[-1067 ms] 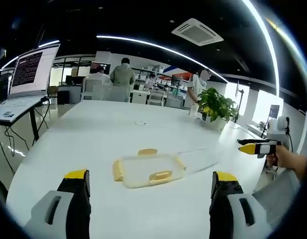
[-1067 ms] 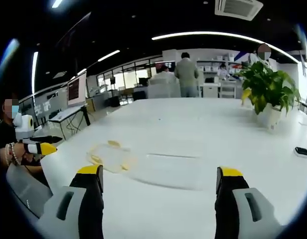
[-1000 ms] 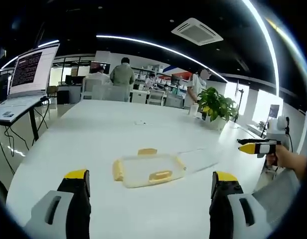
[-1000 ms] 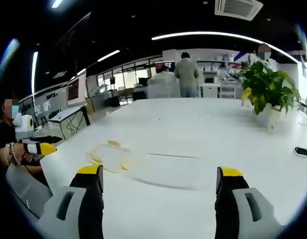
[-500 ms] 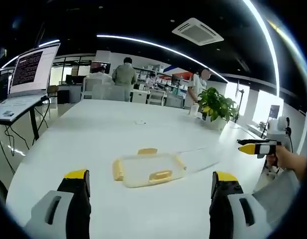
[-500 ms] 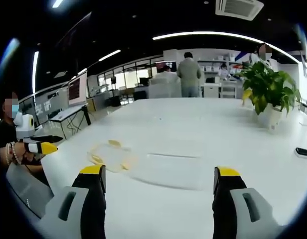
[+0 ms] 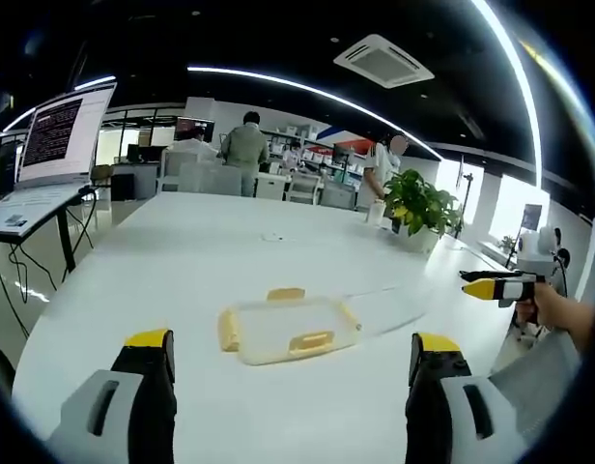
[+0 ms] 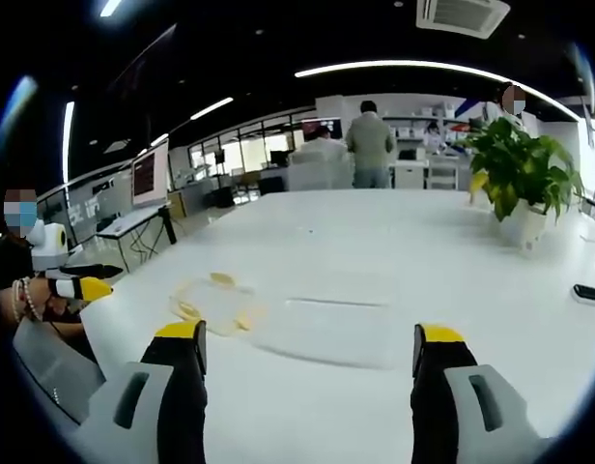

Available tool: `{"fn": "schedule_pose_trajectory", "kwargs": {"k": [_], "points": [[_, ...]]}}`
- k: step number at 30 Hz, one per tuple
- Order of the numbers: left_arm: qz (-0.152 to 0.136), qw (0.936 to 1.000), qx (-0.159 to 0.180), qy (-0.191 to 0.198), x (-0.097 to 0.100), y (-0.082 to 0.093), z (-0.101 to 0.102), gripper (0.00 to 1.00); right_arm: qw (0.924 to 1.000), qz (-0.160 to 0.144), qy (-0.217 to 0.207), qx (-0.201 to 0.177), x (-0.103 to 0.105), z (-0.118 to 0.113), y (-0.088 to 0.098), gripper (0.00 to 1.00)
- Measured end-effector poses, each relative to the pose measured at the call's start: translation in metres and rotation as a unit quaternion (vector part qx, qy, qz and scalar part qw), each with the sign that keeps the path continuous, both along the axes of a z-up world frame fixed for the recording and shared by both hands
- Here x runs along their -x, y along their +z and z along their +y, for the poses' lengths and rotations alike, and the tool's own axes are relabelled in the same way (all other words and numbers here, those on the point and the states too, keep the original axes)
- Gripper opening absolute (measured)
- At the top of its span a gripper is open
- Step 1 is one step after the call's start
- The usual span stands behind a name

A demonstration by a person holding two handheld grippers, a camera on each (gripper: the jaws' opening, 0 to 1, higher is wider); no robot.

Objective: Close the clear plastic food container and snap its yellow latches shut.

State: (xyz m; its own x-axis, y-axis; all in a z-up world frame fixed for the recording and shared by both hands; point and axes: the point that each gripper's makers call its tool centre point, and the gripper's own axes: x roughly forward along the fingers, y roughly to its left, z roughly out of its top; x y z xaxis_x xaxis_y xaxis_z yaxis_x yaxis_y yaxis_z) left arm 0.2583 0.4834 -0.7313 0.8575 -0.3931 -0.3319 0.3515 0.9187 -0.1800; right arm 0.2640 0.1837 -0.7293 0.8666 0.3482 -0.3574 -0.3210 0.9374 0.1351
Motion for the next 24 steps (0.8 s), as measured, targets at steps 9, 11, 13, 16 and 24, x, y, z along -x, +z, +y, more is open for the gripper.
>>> {"fn": "schedule_pose_trajectory", "kwargs": {"k": [9,11,13,16,24], "points": [[-0.001,1.0000,0.007,0.004,-0.0026,0.0035,0.0015,0.98,1.0000,0.001,-0.004,-0.006,-0.0007,-0.0012,0.0010,0.86],[-0.003,1.0000,0.007,0.004,-0.0032,0.0043,0.0019,0.98,1.0000,0.001,-0.003,-0.005,-0.0010,-0.0009,0.0015,0.86],[-0.003,1.0000,0.007,0.004,-0.0039,0.0051,0.0024,0.98,0.9999,0.001,-0.004,-0.009,-0.0015,-0.0008,0.0023,0.86],[-0.004,0.9999,0.008,0.005,-0.0048,0.0072,0.0029,0.98,0.9999,-0.001,-0.005,-0.015,-0.0023,-0.0004,0.0047,0.86],[-0.003,0.9999,0.013,0.001,-0.0048,0.0085,0.0021,0.98,0.9998,-0.002,-0.007,-0.016,-0.0022,-0.0006,0.0061,0.85]]}}
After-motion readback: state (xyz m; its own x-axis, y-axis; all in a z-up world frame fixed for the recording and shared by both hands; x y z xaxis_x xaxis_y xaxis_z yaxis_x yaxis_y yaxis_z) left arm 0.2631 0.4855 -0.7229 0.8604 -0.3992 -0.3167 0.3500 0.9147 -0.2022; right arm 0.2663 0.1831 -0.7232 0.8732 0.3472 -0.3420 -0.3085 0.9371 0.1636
